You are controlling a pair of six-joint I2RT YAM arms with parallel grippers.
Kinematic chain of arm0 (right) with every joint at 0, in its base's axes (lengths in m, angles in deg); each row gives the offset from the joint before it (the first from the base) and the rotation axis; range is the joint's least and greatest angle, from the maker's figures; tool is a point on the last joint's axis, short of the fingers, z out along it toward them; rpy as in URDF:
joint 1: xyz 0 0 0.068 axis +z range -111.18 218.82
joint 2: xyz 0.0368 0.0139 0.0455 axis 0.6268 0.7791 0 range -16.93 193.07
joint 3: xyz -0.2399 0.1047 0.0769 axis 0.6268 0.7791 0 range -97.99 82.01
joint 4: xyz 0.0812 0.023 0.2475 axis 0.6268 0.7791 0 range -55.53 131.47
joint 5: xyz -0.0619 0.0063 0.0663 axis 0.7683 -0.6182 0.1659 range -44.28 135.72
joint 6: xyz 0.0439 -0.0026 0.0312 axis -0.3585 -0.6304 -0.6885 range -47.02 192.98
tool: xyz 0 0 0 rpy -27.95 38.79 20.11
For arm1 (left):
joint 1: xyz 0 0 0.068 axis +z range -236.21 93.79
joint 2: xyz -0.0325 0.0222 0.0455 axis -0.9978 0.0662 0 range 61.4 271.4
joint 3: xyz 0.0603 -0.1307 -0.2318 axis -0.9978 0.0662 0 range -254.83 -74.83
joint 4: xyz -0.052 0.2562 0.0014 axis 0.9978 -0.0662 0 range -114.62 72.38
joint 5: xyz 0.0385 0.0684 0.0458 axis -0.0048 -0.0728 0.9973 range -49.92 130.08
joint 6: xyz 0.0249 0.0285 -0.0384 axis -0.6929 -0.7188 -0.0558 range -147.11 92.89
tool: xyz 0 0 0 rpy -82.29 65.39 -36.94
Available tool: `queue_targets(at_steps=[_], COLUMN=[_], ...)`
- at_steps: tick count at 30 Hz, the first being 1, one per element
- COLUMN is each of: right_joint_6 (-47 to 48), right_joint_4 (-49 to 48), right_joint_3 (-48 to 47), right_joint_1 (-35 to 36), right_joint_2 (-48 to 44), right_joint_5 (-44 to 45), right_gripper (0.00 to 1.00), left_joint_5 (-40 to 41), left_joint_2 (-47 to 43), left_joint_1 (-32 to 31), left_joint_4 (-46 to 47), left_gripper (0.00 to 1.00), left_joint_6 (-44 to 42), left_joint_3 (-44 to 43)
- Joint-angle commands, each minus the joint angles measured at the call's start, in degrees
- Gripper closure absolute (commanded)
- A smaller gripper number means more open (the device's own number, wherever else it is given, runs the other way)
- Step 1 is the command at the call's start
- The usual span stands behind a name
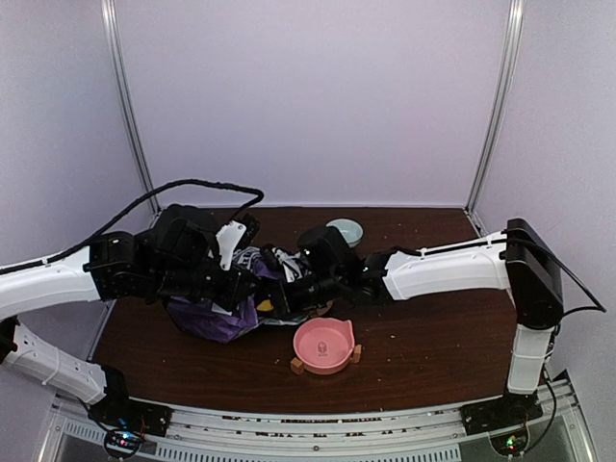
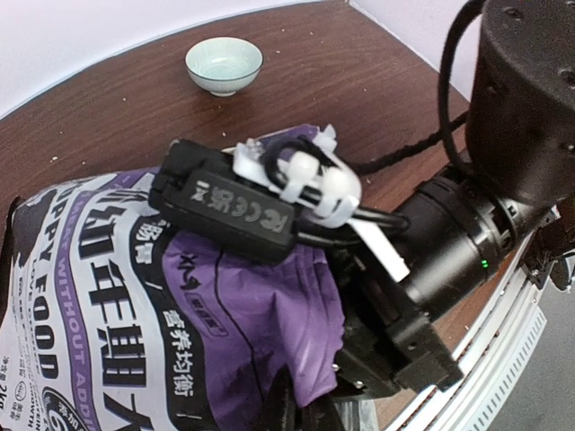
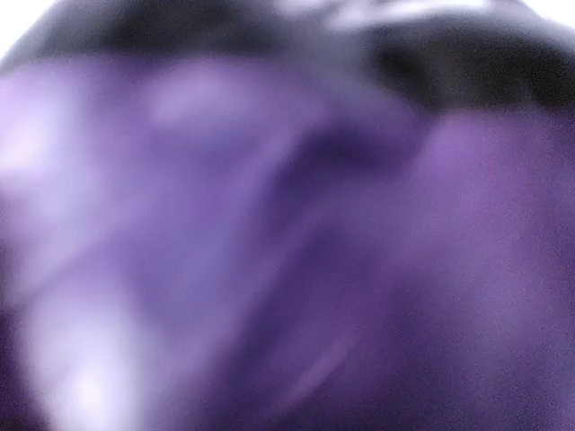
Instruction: Serve the pet food
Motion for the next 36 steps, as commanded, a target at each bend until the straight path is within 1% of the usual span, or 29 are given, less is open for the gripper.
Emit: queue_targets(at_steps=[1, 10, 17, 21, 27, 36], right_joint_6=[-4.98, -14.06, -25.71, -30.23, -33.82, -38.11], right_joint_4=[-2.79, -6.16, -16.55, -20.44, -21.87, -27.11], right_joint_3=[2.74, 9.44, 18.25, 22.30, 26.52, 32.95], right_joint_1=[0.37, -2.30, -4.80, -6.08, -7.86, -9.69], right_joint_2=[-5.91, -13.83, -19.67, -22.94, -26.91, -32.88], right_joint_5=[-7.55, -5.29, -3.20, -1.06, 1.08, 1.26], right_gripper=[0.88, 0.88, 0.88, 0.88, 0.88, 0.88], left_joint_5=[2.72, 3.41, 3.96, 4.44, 5.93, 8.05], left_joint_2=[-1.77, -3.22, -4.04, -4.55, -5.37, -6.33], left_joint_1=[0.41, 0.43, 0.49, 0.59, 0.59, 0.88], left_joint_4=[7.80, 7.44, 6.86, 6.77, 6.60, 5.66], left_gripper=[1.00, 1.00, 1.00, 1.00, 1.00, 1.00], left_joint_6=[0.75, 0.61, 0.49, 0.40, 0.44, 1.14], left_joint_3=[-0.24, 0.15, 0.35, 0.42, 0.63, 0.49])
